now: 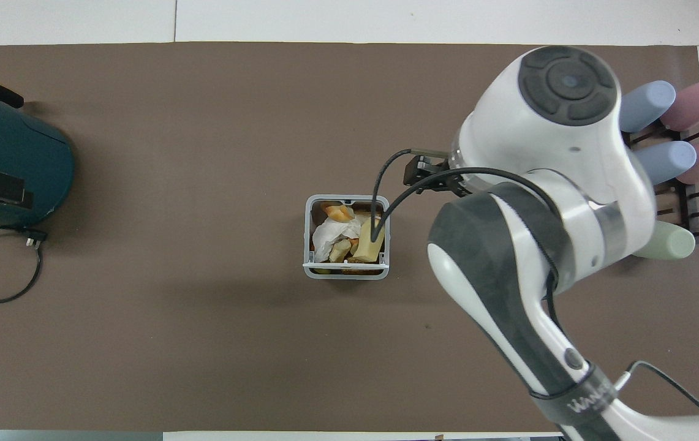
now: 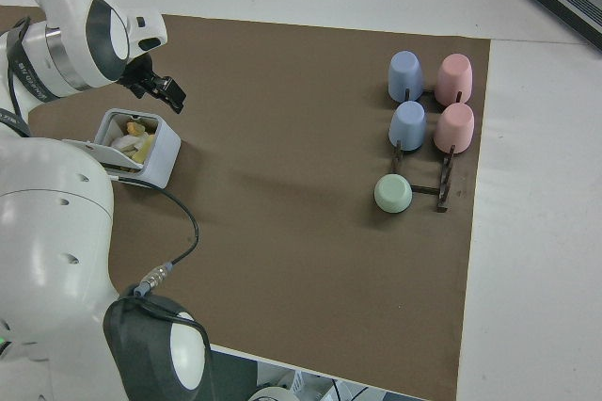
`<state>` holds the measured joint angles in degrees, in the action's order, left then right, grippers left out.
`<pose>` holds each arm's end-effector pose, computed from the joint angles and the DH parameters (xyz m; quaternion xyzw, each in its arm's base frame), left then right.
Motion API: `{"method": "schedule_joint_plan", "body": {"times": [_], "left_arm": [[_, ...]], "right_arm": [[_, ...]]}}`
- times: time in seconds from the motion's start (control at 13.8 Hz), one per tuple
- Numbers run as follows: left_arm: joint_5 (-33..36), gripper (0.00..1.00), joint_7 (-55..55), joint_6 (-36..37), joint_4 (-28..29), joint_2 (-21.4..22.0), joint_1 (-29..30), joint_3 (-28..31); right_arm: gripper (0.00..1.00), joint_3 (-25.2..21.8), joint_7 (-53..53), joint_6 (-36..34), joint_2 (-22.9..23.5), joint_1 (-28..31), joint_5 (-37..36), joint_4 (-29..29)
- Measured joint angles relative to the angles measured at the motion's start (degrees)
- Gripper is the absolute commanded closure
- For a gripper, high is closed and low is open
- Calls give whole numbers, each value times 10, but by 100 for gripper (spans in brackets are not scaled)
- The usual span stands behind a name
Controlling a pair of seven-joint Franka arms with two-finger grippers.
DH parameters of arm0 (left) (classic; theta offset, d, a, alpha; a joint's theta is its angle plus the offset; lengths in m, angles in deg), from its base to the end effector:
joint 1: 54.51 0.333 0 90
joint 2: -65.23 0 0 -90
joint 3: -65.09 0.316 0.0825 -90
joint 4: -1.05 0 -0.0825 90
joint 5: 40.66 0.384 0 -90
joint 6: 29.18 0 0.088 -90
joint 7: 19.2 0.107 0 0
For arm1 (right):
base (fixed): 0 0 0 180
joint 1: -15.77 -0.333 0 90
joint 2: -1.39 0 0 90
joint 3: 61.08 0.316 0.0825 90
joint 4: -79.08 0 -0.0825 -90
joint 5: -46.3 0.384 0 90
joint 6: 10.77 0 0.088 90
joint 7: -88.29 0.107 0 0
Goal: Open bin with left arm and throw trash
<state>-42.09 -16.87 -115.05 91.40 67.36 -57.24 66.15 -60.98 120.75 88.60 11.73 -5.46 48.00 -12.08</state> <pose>0.5352 -0.0182 0.6358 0.9991 -0.0355 -0.0204 0.0129 0.5715 0.2260 0.5232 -0.9947 0.0996 0.0232 0.0047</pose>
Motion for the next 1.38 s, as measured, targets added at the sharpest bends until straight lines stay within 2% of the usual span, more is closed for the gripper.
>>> {"method": "schedule_joint_plan", "body": {"times": [0.43, 0.58, 0.8, 1.38], "left_arm": [[0, 0, -1, -6, 1, 2, -2, -5], [0, 0, -1, -22, 14, 3, -13, -7], [0, 0, -3, -34, 33, 3, -28, -8], [0, 0, -4, -59, 37, 4, -41, -9]], "right_arm": [[0, -3, -212, -110, -61, 119, -33, 18], [0, -20, -251, -134, -77, 127, -42, 21], [0, -34, -270, -159, -84, 134, -51, 21], [0, -35, -274, -160, -84, 151, -51, 20]]}}
